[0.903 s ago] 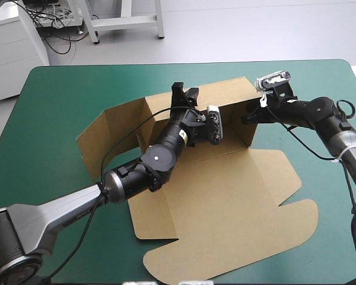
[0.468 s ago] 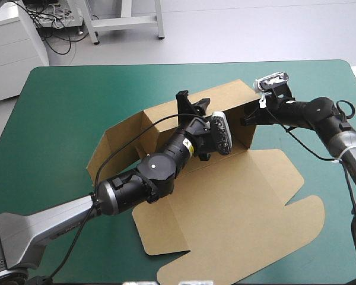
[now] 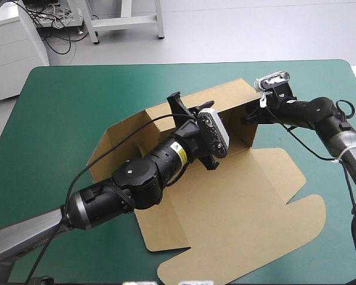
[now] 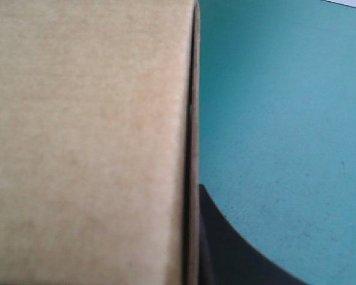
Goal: Fold the box
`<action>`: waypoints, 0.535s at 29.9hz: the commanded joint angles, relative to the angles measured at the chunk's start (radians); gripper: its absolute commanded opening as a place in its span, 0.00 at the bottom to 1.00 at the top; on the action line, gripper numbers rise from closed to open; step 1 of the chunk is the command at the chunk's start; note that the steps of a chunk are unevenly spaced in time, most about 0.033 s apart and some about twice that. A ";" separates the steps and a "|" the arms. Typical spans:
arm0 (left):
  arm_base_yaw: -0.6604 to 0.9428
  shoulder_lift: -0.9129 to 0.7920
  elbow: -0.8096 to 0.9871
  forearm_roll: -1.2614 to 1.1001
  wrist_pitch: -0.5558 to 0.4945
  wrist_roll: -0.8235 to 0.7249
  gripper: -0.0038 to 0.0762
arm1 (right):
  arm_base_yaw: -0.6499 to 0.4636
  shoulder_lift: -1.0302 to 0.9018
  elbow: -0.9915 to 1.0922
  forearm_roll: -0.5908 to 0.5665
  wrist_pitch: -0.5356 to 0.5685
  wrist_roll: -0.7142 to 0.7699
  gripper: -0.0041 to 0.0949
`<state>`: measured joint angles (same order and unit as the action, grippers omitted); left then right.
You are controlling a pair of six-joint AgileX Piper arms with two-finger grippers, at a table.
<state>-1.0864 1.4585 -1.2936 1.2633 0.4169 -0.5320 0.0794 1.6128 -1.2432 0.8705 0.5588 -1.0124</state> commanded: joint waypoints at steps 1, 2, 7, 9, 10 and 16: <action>-0.004 -0.058 -0.076 -0.043 -0.001 -0.013 0.46 | 0.003 -0.049 -0.030 0.015 -0.036 0.042 0.02; -0.003 -0.058 -0.095 -0.059 0.013 -0.013 0.46 | 0.003 -0.049 -0.030 0.007 -0.036 0.047 0.02; 0.068 -0.054 -0.213 -0.133 0.077 -0.004 0.46 | 0.003 -0.049 -0.030 -0.054 -0.032 0.098 0.02; 0.129 -0.054 -0.270 -0.178 0.098 0.031 0.46 | 0.003 -0.049 -0.030 -0.078 -0.030 0.121 0.02; 0.167 -0.054 -0.298 -0.213 0.111 0.058 0.46 | 0.003 -0.049 -0.030 -0.089 -0.030 0.137 0.02; 0.432 -0.054 -0.393 -0.479 0.186 0.231 0.46 | 0.003 -0.049 -0.030 -0.130 -0.030 0.175 0.02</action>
<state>-0.7604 1.4439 -1.6309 0.8778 0.5918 -0.3680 0.0812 1.6128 -1.2432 0.7114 0.5517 -0.8597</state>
